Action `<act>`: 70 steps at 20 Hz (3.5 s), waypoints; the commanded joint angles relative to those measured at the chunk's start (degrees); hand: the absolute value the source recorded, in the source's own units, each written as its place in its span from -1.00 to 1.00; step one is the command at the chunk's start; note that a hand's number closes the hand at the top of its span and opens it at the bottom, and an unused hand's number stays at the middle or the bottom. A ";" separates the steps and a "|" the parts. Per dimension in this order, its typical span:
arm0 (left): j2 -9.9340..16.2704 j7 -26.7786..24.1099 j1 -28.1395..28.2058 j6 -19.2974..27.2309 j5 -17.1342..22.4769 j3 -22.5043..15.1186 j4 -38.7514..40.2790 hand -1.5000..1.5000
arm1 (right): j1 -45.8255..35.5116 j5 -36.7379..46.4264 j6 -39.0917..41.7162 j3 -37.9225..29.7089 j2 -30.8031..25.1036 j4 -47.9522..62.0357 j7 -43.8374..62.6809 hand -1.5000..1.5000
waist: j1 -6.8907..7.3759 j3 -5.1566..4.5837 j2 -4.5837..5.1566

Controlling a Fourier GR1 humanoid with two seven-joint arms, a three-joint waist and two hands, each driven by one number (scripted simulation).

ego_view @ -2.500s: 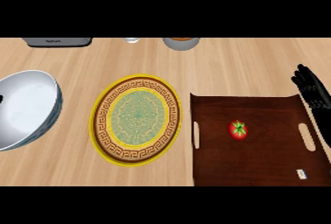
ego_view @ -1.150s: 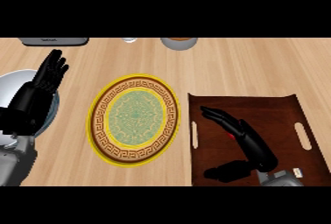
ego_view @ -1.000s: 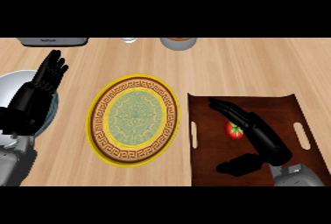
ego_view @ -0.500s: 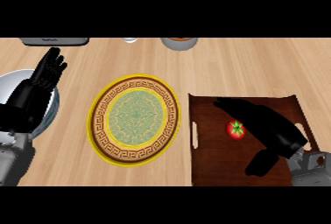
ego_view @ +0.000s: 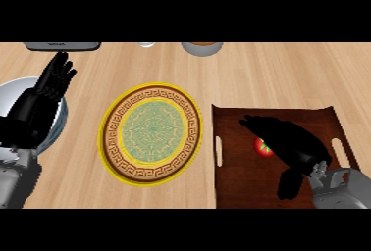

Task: Pick the tomato from the tray and place it in the plate

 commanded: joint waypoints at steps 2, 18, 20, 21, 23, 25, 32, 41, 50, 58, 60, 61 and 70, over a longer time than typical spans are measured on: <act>-0.65 -2.03 0.33 -2.59 -1.16 2.02 3.36 0.00 | -2.63 4.52 3.46 -1.51 0.91 3.57 0.85 -1.00 | 0.05 0.02 0.08; -5.68 0.97 0.49 -5.24 -5.40 4.41 -0.25 0.00 | -3.58 18.59 -0.35 -3.74 9.62 24.61 -8.96 -1.00 | 0.19 0.04 0.10; -7.28 3.26 -0.04 -3.50 -7.28 4.22 -2.26 0.00 | -1.73 18.55 2.95 -5.16 8.49 20.32 -9.71 -1.00 | 0.00 0.04 0.02; -8.04 3.82 -2.43 -2.63 -7.19 3.38 -1.10 0.00 | -1.62 21.43 -5.31 -3.22 9.64 29.07 -13.36 -1.00 | 0.14 0.06 0.13; -7.96 2.64 0.47 -5.20 -6.96 4.58 -1.11 0.00 | -1.01 22.51 -1.88 -4.66 9.91 26.44 -11.57 -1.00 | 0.02 0.04 0.07; -5.77 0.10 3.18 -7.77 -5.17 6.85 -3.06 0.00 | -1.50 24.95 -6.04 -3.15 11.60 32.10 -12.63 -1.00 | 0.36 0.04 0.11; -7.09 2.09 0.52 -7.26 -6.46 6.75 -1.23 0.00 | -2.80 27.23 -18.29 -5.74 11.12 34.90 -22.73 1.00 | 0.26 0.08 0.20; -7.89 1.29 2.09 -5.67 -8.61 7.43 -1.28 0.00 | 5.22 33.71 -29.58 -8.42 13.05 25.51 -9.70 1.00 | -2.08 -0.01 -0.60; -5.45 1.22 6.41 -7.16 -7.21 10.30 -2.38 0.00 | 29.28 38.48 -37.08 -10.99 16.94 0.93 12.76 1.00 | -5.10 -0.26 -1.54; -6.87 2.68 3.41 -7.34 -7.19 8.32 -3.84 0.00 | 37.60 47.44 -38.73 7.32 23.22 -26.62 16.19 1.00 | -2.02 -0.08 -0.84; -6.23 2.24 1.81 -7.72 -6.81 9.34 -2.26 0.00 | 35.88 49.33 -37.63 11.94 25.69 -30.66 17.46 1.00 | -1.51 -0.10 -0.57; -6.33 1.09 3.40 -9.01 -6.57 8.78 -2.29 0.00 | 35.47 53.24 -37.07 15.97 27.96 -30.44 19.65 1.00 | -0.98 -0.12 -0.49; -9.44 3.26 -0.76 -6.66 -9.64 5.90 -1.79 0.00 | 16.29 52.95 -33.21 25.45 30.76 -21.88 34.20 1.00 | 0.62 -0.03 0.18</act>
